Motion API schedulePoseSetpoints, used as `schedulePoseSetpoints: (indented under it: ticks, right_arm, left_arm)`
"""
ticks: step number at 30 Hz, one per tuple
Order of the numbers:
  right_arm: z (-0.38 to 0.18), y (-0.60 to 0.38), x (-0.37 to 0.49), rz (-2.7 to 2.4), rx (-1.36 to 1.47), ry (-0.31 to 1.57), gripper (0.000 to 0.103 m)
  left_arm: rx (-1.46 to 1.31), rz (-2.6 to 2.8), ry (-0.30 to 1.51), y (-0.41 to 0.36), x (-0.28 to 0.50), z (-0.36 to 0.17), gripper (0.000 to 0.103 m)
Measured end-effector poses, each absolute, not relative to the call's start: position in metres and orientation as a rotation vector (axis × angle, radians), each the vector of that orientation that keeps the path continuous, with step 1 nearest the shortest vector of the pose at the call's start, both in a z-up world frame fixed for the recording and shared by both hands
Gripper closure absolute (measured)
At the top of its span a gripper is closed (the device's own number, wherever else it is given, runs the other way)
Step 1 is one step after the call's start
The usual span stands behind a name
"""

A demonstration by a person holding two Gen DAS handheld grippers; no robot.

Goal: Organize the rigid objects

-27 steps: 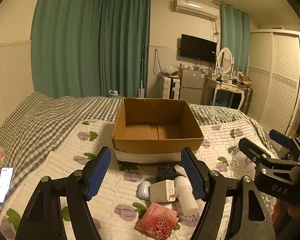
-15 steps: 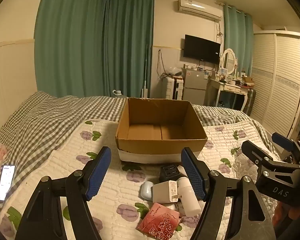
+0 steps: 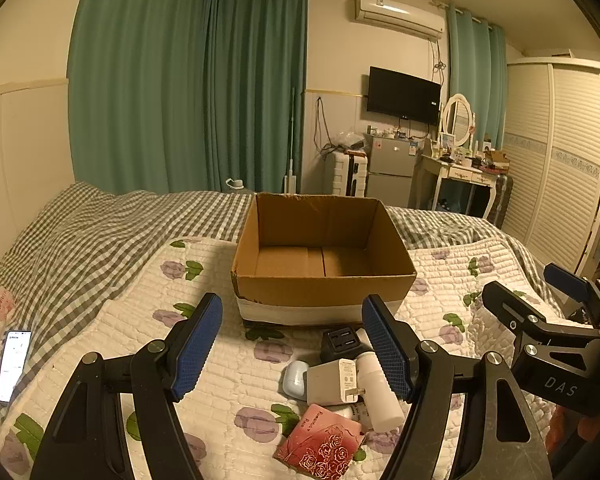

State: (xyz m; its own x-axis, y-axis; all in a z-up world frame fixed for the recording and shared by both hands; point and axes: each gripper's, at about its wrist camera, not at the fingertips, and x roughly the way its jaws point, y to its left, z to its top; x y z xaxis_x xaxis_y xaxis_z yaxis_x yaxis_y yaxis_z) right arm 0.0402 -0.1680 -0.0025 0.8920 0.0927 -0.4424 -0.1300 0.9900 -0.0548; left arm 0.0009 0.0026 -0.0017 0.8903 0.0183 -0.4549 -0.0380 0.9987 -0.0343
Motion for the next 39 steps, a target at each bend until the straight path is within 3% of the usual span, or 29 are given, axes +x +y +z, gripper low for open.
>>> schedulePoseSetpoints:
  ticks: [39]
  right_arm:
    - [-0.004, -0.1678, 0.0391, 0.116, -0.086, 0.459, 0.0]
  left_arm:
    - [-0.042, 0.044, 0.469, 0.0063, 0.0011, -0.0038, 0.028]
